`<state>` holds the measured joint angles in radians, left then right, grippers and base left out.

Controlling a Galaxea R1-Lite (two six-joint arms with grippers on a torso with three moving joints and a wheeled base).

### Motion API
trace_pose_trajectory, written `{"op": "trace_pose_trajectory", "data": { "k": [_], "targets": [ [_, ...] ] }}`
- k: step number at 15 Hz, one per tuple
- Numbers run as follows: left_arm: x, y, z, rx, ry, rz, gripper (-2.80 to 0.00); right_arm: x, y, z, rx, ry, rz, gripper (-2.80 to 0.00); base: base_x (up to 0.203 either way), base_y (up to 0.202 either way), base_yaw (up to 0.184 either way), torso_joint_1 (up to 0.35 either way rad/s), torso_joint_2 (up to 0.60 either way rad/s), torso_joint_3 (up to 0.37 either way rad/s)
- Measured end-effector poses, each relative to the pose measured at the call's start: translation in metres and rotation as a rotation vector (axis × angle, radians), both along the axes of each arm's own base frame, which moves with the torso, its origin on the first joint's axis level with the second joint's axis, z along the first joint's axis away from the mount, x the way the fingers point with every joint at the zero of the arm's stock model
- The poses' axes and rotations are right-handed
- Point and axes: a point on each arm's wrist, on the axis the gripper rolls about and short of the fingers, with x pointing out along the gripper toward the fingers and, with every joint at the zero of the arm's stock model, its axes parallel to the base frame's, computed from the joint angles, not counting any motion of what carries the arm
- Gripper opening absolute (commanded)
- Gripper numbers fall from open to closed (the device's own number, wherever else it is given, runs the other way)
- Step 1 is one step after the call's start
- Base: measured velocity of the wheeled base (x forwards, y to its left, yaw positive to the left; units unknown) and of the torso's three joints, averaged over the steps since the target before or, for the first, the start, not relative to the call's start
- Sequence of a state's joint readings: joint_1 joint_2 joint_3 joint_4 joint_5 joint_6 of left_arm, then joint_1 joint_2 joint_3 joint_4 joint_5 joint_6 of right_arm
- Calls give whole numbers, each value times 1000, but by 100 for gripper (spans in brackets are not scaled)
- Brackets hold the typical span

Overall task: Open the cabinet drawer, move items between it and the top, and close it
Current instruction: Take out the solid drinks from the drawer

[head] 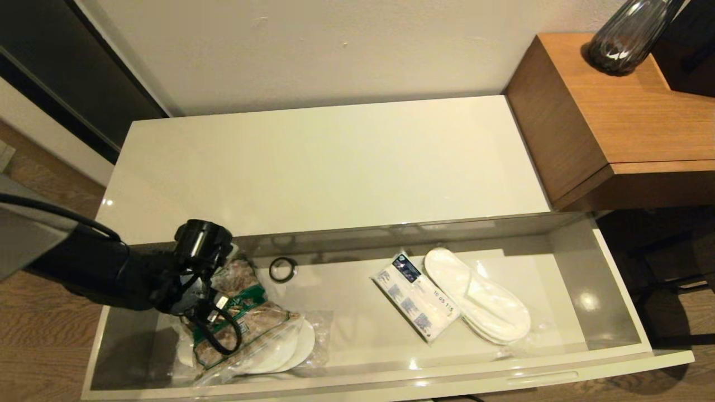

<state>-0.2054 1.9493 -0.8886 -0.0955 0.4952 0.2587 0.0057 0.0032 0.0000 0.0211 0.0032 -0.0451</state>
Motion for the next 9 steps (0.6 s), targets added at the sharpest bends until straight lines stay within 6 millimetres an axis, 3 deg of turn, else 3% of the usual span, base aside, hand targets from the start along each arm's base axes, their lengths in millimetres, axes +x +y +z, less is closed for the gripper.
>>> {"op": "trace_pose_trajectory", "data": {
  "k": [4, 9],
  "targets": [
    [-4, -35, -18, -78, -18, 40, -280, 0, 0, 0, 0, 0, 0, -280, 0, 0, 0, 0, 0, 0],
    [8, -56, -47, -73, -25, 111, -280, 0, 0, 0, 0, 0, 0, -280, 0, 0, 0, 0, 0, 0]
  ]
}}
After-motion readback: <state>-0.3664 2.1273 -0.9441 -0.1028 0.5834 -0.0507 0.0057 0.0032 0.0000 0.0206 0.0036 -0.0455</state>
